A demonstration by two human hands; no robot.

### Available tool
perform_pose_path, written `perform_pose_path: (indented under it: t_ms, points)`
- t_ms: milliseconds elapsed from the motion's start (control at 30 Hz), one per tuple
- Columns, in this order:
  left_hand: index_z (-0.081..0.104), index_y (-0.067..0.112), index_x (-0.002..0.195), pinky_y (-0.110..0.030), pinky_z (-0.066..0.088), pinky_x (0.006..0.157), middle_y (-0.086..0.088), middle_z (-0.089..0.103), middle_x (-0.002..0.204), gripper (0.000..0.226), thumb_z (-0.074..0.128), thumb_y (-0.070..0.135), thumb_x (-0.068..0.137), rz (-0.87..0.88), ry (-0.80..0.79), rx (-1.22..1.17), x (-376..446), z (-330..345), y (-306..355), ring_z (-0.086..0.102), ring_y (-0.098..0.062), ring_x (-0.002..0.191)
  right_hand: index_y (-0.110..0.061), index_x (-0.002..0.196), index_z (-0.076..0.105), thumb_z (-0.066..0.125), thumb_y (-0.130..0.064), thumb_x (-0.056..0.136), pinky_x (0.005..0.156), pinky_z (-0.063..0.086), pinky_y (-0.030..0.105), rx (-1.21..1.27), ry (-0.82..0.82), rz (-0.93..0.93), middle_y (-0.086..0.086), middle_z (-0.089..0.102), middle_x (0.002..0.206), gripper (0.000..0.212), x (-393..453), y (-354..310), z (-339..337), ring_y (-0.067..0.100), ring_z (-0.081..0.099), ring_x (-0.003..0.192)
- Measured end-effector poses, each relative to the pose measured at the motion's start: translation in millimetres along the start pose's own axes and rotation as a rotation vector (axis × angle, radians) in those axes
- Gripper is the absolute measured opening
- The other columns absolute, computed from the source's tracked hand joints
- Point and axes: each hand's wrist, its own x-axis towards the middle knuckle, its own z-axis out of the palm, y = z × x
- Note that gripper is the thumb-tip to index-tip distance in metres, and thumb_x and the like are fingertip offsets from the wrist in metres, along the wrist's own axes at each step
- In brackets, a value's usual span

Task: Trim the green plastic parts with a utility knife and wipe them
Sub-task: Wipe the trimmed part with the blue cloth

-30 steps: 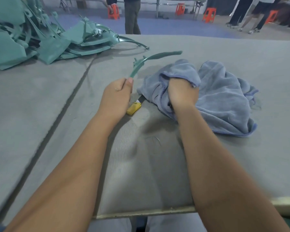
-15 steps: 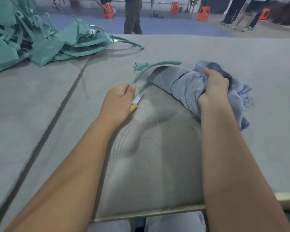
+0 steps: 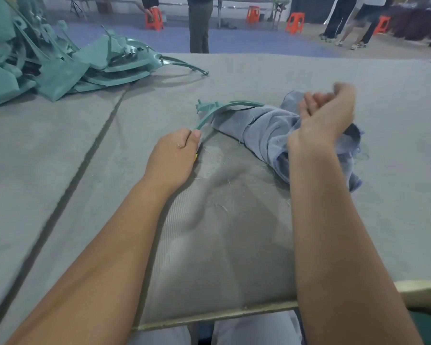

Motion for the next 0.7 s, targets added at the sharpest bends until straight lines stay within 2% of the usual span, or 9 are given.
perform_pose_path:
  t_ms: [100, 200, 267, 333, 400, 500, 567, 633, 700]
  points:
    - [0.049, 0.008, 0.073, -0.031, 0.033, 0.058, -0.001, 0.049, 0.063, 0.043, 0.035, 0.036, 0.103, 0.013, 0.028, 0.034, 0, 1, 0, 0.046, -0.02, 0.063, -0.009, 0.07, 0.044, 0.045, -0.009, 0.09, 0.046, 0.033, 0.023, -0.277, -0.14, 0.075, 0.003, 0.042, 0.06, 0.019, -17, 26, 13, 0.017, 0.044, 0.044]
    - [0.05, 0.006, 0.075, -0.036, 0.034, 0.06, -0.006, 0.055, 0.069, 0.043, 0.034, 0.035, 0.103, 0.041, 0.081, 0.036, -1, 0, 1, 0.049, -0.024, 0.068, -0.008, 0.091, 0.053, 0.05, -0.017, 0.091, 0.047, 0.044, 0.026, -0.584, -0.296, 0.188, 0.002, 0.048, 0.065, 0.01, -38, 58, 14, 0.013, 0.05, 0.045]
    - [0.045, 0.013, 0.07, -0.037, 0.033, 0.06, -0.003, 0.054, 0.067, 0.041, 0.037, 0.036, 0.103, 0.075, 0.09, 0.026, -2, 0, 2, 0.049, -0.024, 0.067, -0.009, 0.104, 0.054, 0.053, -0.029, 0.094, 0.055, 0.05, 0.032, -0.657, -0.38, 0.243, 0.002, 0.054, 0.073, 0.023, -47, 72, 12, 0.015, 0.056, 0.053]
    - [0.038, 0.018, 0.066, -0.037, 0.032, 0.057, 0.002, 0.049, 0.062, 0.041, 0.04, 0.038, 0.102, 0.136, 0.049, 0.07, -6, 0, 4, 0.048, -0.025, 0.065, -0.01, 0.102, 0.054, 0.051, -0.033, 0.097, 0.055, 0.049, 0.031, -0.649, -0.509, 0.271, 0.004, 0.057, 0.079, 0.024, -53, 79, 10, 0.016, 0.057, 0.056]
    - [0.045, 0.016, 0.069, -0.04, 0.039, 0.06, -0.001, 0.052, 0.063, 0.039, 0.04, 0.038, 0.101, 0.18, 0.013, 0.104, -8, 0, 6, 0.052, -0.029, 0.068, -0.01, 0.096, 0.056, 0.049, -0.029, 0.099, 0.056, 0.049, 0.031, -0.652, -0.584, 0.271, 0.007, 0.059, 0.079, 0.02, -55, 83, 7, 0.015, 0.058, 0.053]
    - [0.057, 0.01, 0.078, -0.043, 0.045, 0.066, -0.006, 0.06, 0.07, 0.038, 0.041, 0.035, 0.101, 0.178, 0.018, 0.139, -8, 0, 7, 0.056, -0.032, 0.074, -0.006, 0.103, 0.057, 0.048, -0.028, 0.1, 0.058, 0.05, 0.03, -0.615, -0.567, 0.336, 0.008, 0.058, 0.08, 0.023, -54, 84, 3, 0.015, 0.058, 0.054]
    - [0.062, 0.015, 0.081, -0.04, 0.045, 0.067, -0.004, 0.061, 0.07, 0.034, 0.043, 0.034, 0.101, 0.151, 0.037, 0.117, -7, -2, 8, 0.056, -0.028, 0.074, -0.005, 0.113, 0.055, 0.045, -0.031, 0.101, 0.057, 0.05, 0.027, -0.553, -0.523, 0.402, 0.008, 0.061, 0.084, 0.03, -52, 82, 2, 0.015, 0.06, 0.059]
    - [0.068, 0.019, 0.084, -0.031, 0.042, 0.061, 0.004, 0.053, 0.058, 0.031, 0.045, 0.032, 0.1, 0.025, 0.072, -0.074, -4, -9, 5, 0.051, -0.018, 0.061, -0.006, 0.122, 0.051, 0.043, -0.031, 0.102, 0.059, 0.052, 0.027, -0.487, -0.439, 0.405, 0.01, 0.064, 0.095, 0.033, -47, 78, 2, 0.017, 0.062, 0.068]
    - [0.07, 0.019, 0.087, -0.022, 0.038, 0.049, 0.007, 0.042, 0.047, 0.03, 0.045, 0.028, 0.1, -0.14, 0.051, -0.388, 2, -19, -1, 0.04, -0.011, 0.044, -0.009, 0.122, 0.047, 0.045, -0.027, 0.102, 0.068, 0.054, 0.03, -0.457, -0.398, 0.352, 0.012, 0.061, 0.106, 0.027, -39, 75, 1, 0.019, 0.063, 0.08]
